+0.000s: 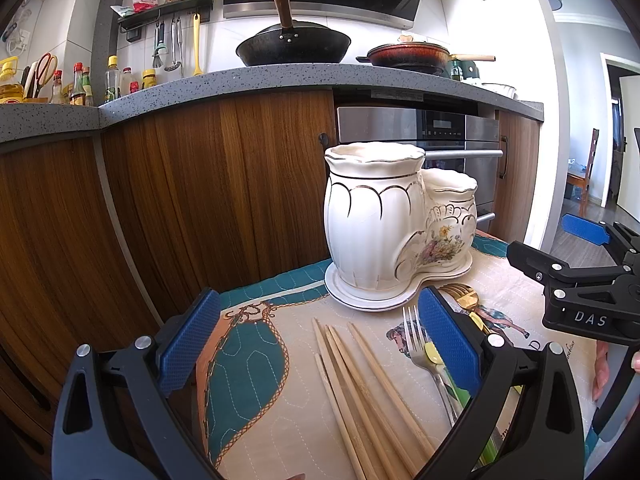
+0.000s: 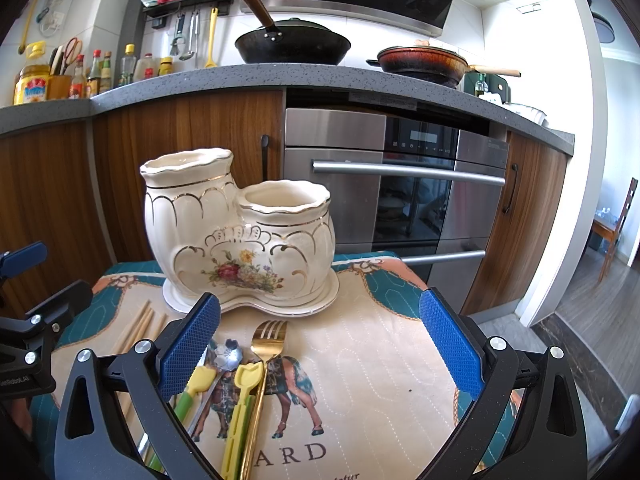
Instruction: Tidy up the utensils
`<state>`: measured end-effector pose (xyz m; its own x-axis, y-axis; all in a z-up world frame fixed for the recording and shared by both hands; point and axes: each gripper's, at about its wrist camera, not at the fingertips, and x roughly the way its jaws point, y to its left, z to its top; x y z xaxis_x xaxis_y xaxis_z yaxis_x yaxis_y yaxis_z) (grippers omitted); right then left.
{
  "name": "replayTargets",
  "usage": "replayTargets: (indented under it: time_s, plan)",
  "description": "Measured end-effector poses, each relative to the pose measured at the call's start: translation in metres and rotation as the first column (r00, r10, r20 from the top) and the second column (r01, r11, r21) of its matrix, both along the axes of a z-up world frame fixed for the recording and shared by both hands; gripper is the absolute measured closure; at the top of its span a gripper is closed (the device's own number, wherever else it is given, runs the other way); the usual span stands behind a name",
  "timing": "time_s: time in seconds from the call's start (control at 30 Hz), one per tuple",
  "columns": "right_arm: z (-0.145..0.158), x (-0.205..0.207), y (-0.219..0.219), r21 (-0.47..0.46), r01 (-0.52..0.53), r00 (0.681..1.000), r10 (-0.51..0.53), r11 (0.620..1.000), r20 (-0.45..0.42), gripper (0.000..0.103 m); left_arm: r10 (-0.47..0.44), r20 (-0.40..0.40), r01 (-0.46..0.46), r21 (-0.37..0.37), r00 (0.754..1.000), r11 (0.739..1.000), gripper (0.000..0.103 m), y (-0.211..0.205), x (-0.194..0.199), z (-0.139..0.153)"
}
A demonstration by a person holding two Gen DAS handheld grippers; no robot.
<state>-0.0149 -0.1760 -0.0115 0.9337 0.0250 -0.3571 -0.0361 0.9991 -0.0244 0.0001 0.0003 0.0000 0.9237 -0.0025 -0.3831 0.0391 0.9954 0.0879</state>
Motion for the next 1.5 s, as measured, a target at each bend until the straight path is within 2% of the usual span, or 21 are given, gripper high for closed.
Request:
replayTargets:
  time_s: [1.07,1.23,1.3,1.43,1.5]
  plan:
    - [-0.001,0.002,-0.001,0.006,0.011,1.000,-0.011,1.000,0.000,0.004,0.002,-0.003,-0.002,-0.003,1.000,1.000,0.005,0.000,0.001,-0.004]
    - [0.002,0.000,-0.005,0.006,0.067,0.998,-0.067,0.998,0.005,0.004,-0.001,0.004,0.001,-0.006,1.000,1.000,0.005,0.000,0.005,-0.004]
    - [0.001,-0.001,-0.010,0.027,0.096,0.995,-0.096,0.995,0.001,0.004,-0.006,-0.003,0.006,-0.012,1.000,1.000,0.005,0.001,0.002,-0.002]
    - [-0.004,0.004,-0.023,0.126,0.060,0.996,-0.052,0.990,-0.066,0.004,-0.031,-0.048,0.030,-0.027,0.998,0.999,0.005,0.004,0.005,-0.004]
    - [-0.007,0.005,-0.026,0.146,0.072,0.994,-0.058,0.987,-0.098,0.004,-0.015,-0.069,0.014,-0.013,0.998,1.000,0.005,0.008,0.007,-0.004]
